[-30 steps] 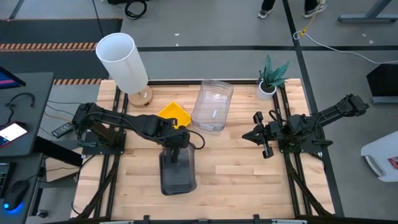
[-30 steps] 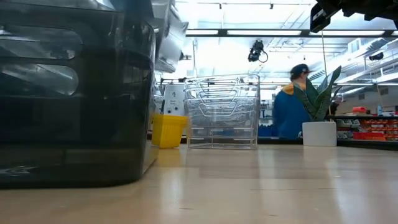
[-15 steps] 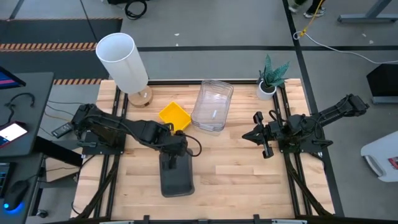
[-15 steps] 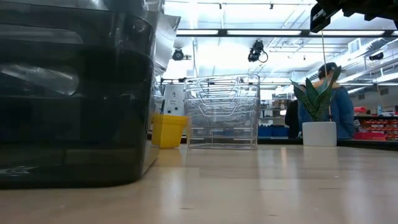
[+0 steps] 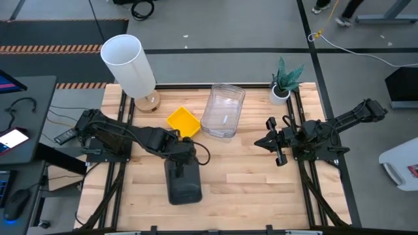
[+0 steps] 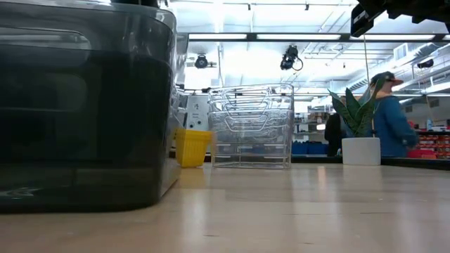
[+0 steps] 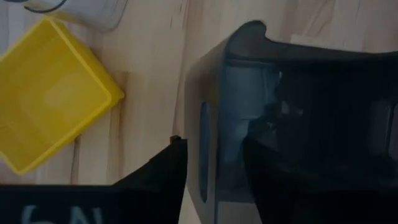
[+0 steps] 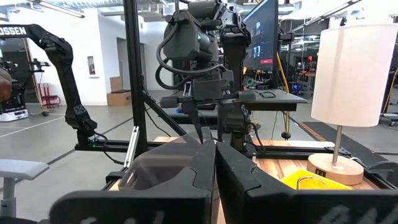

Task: Stack baskets by color
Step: Stack the black bin on top of the stacked black bin

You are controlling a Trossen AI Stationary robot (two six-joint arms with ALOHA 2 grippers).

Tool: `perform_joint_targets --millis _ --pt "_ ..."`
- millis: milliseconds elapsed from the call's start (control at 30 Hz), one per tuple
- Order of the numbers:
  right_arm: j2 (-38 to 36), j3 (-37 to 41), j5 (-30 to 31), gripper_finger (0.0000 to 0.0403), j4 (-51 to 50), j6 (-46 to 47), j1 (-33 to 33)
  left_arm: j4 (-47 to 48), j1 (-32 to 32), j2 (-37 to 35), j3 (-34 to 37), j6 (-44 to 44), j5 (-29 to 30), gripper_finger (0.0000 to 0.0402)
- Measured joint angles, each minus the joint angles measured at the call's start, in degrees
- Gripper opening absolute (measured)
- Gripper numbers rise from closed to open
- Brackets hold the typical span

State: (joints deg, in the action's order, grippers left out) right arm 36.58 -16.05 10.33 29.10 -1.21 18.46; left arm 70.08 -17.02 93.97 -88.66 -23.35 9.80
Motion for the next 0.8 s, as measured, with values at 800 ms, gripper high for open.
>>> perform_joint_targets --millis 800 --pt "0.28 0.0 0.02 0.002 0.46 0.04 0.0 2.37 2.05 8.37 0.07 4.28 -0.52 0.0012"
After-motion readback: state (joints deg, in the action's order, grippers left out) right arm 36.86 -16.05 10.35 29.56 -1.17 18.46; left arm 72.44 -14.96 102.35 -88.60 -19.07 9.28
